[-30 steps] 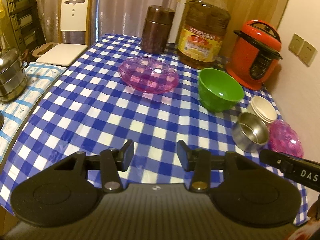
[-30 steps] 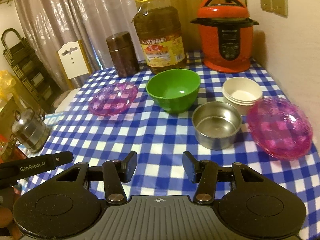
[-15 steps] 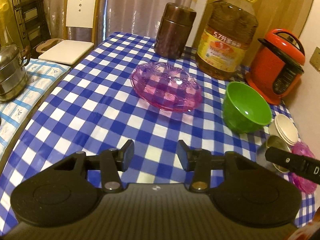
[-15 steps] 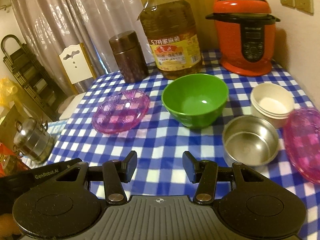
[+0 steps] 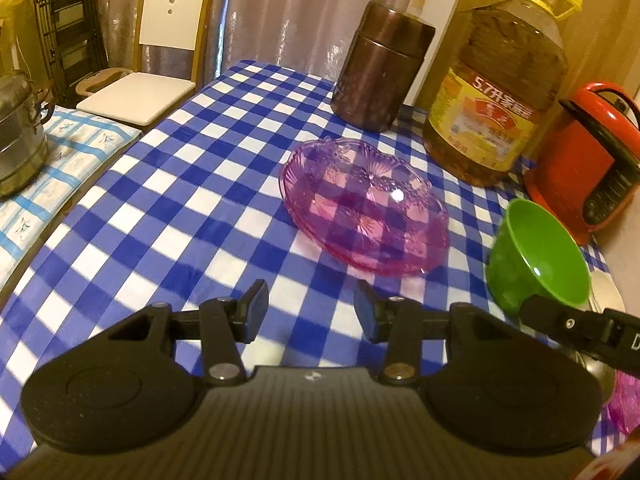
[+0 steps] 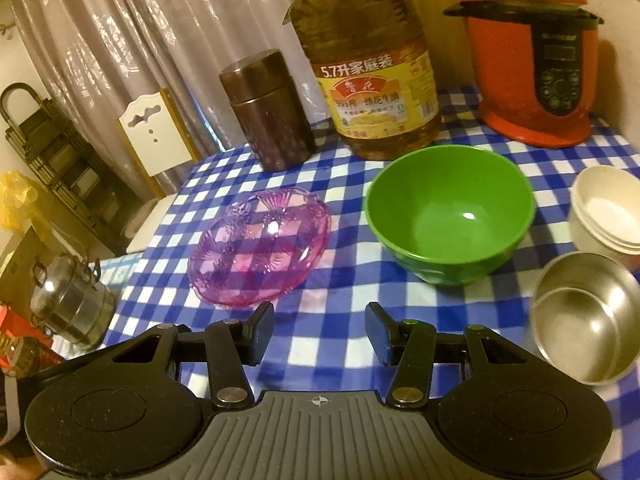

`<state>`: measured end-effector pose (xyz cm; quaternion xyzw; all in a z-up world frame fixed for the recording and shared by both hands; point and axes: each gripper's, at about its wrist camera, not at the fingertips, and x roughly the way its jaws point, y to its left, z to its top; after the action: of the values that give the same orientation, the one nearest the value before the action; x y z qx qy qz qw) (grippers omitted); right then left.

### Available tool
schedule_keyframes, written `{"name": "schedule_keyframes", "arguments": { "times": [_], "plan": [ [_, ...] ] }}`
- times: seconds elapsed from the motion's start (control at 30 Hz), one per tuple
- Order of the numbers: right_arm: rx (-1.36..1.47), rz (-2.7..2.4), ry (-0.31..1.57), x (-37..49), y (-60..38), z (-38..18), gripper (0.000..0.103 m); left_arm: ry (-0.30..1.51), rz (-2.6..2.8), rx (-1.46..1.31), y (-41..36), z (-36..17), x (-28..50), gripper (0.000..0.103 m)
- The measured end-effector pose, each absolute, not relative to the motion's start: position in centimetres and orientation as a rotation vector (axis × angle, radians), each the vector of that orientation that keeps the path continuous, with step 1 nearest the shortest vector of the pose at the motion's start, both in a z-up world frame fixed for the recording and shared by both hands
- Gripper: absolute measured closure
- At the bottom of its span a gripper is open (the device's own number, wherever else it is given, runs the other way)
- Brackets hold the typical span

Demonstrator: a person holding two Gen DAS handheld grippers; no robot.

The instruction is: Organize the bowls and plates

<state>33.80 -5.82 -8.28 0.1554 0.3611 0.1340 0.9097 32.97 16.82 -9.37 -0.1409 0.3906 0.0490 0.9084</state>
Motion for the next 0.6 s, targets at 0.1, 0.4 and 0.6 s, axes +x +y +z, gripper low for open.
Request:
{"name": "schedule_keyframes", "arguments": {
  "times": [0.1,0.4,0.6],
  "plan": [
    [0.334,0.272,0.743,35.1,-5.3,-8.9,0.052,0.792,0.129,-0.322,17.5,-9.8,34.2,0.060],
    [0.403,0.260,0.732,38.3,-4.2,-10.9,0.053,0.768,0.126,-0.419,19.4,-11.4,37.1,0.061],
    [0.419,0.256,0.729,40.2,-3.4,-12.4,0.053,0.762,0.118,-0.421,19.6,-12.0,38.9,0.063]
  ]
}}
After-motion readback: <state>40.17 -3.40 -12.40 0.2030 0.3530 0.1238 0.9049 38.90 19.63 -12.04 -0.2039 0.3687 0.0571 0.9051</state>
